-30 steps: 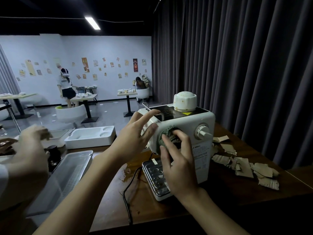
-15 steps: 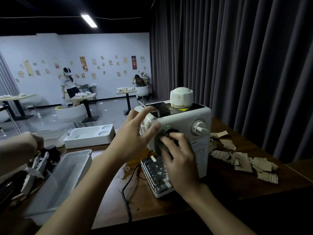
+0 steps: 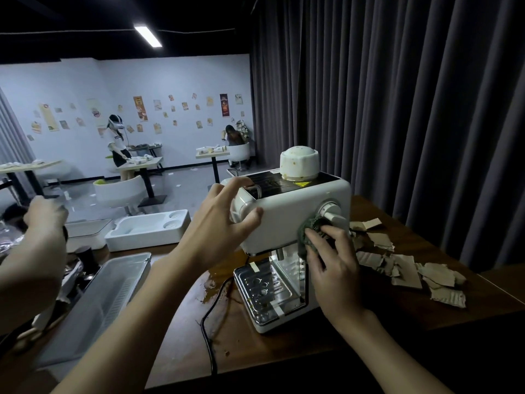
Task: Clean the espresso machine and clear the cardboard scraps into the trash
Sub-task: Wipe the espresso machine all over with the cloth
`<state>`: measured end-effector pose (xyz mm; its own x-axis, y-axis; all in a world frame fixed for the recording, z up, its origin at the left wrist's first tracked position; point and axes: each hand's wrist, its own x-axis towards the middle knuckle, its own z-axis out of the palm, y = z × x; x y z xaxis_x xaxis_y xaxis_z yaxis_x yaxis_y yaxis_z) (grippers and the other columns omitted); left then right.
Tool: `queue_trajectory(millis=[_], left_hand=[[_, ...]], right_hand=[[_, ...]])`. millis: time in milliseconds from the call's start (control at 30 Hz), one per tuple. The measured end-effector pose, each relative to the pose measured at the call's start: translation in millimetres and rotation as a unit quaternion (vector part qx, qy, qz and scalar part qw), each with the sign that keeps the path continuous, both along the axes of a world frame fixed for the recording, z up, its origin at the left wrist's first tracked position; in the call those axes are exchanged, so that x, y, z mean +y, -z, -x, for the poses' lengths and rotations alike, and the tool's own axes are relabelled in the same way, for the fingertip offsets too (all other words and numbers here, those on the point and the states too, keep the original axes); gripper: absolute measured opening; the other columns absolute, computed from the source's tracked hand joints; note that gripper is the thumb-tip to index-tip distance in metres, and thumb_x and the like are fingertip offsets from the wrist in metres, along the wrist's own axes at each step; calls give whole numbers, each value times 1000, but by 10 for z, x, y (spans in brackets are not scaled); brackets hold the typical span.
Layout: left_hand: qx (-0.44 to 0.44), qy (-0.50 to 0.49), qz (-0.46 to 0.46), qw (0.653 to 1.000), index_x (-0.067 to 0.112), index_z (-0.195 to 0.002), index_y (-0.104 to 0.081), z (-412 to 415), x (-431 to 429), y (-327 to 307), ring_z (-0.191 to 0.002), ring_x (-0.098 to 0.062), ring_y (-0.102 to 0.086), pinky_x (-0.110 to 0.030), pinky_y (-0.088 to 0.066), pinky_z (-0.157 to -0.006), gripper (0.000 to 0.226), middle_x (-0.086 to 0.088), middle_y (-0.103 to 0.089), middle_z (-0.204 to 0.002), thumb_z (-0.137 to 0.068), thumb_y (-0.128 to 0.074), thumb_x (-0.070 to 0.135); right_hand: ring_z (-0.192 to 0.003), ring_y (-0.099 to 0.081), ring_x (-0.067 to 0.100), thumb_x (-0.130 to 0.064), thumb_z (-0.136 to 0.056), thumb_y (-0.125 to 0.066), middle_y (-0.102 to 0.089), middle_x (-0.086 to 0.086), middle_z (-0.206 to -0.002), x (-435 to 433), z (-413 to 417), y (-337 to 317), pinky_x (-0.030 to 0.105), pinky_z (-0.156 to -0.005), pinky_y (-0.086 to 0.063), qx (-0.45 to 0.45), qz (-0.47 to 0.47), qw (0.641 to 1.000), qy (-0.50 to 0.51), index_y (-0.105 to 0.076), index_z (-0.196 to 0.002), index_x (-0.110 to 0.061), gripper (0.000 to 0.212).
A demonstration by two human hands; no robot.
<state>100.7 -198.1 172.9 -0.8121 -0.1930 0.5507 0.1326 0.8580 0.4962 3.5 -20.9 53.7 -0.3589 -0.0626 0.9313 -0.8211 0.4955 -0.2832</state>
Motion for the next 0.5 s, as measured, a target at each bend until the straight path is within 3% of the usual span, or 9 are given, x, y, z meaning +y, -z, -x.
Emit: queue_trajectory(millis=[100, 233, 400, 500], left_hand=[[-23, 10, -2, 1000, 39, -137, -41, -29, -26, -42, -110, -17, -50, -43, -52, -90, 59, 0, -47, -133, -84, -56, 59], [-35, 3, -10, 999, 39, -133, -43, -37, 8, -129, -111, -21, -53, -47, -52, -94, 57, -5, -49, -133, -80, -57, 55], [-76, -85, 96, 989, 33, -132, -45, 105, 317, -170, -92, -22, -57, -33, -48, -77, 41, -9, -48, -128, -93, -58, 38], [-45, -112, 106, 987, 27, -115, -40, 154, 464, -58, -87, -30, -60, -41, -56, -76, 38, -9, -50, -114, -89, -62, 43]], right_hand=[[-101, -60, 30, 2, -84, -69, -54, 10, -115, 118, 105, 158, 31, -93, -49, -13, -17, 1000, 15, -69, -114, -2, 31], [-108, -58, 25, 4, -82, -70, -58, 14, -117, 244, 213, 160, 25, -97, -45, -83, 67, 994, -10, -69, -114, -1, 32], [-106, -59, 25, 2, -83, -71, -59, 13, -113, 277, 321, -49, 27, -92, -46, -86, 110, 990, -28, -68, -112, 2, 29], [-110, -59, 23, 2, -82, -71, -60, 10, -116, 344, 338, -78, 30, -94, -47, -95, 94, 990, -44, -66, -118, -2, 36]])
